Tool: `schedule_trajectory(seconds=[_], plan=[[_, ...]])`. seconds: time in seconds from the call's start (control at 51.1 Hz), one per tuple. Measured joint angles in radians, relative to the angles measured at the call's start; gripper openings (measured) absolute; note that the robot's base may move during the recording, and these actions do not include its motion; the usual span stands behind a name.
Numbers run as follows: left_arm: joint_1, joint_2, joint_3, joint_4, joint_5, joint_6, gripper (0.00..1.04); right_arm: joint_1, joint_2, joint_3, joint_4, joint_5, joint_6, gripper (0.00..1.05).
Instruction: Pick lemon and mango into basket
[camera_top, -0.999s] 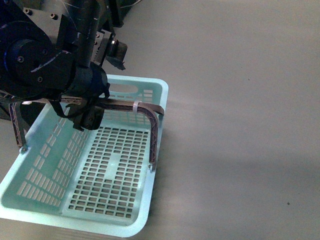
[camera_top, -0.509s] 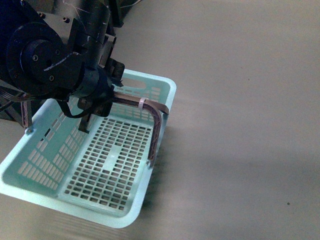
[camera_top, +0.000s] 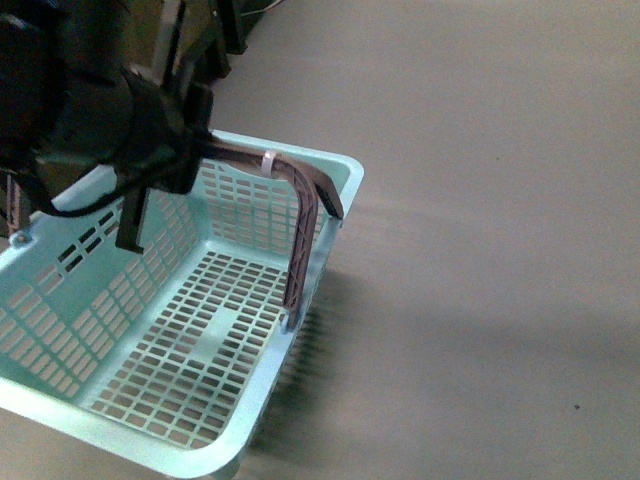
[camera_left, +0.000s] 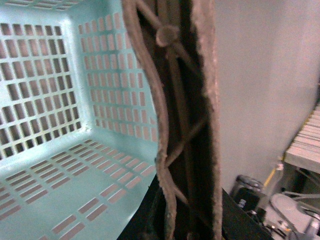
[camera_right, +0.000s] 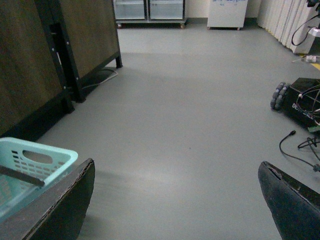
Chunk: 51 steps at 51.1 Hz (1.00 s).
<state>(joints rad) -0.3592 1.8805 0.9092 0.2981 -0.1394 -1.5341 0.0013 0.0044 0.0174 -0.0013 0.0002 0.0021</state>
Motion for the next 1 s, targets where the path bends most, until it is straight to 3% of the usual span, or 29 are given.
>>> schedule_trajectory(seconds=[0.313, 0.568, 0.999], plan=[[-0.016, -0.288, -0.014, -0.097, -0.004, -0.018, 0.07, 0.000, 0.000, 0.000, 0.000, 0.000, 0.000, 0.96], [-0.072, -0.564, -0.013, -0.274, -0.020, -0.058, 0.07, 0.000, 0.000, 0.000, 0.000, 0.000, 0.000, 0.96], [-0.104, -0.703, 0.001, -0.364, -0.093, -0.040, 0.07, 0.000, 0.000, 0.000, 0.000, 0.000, 0.000, 0.96]])
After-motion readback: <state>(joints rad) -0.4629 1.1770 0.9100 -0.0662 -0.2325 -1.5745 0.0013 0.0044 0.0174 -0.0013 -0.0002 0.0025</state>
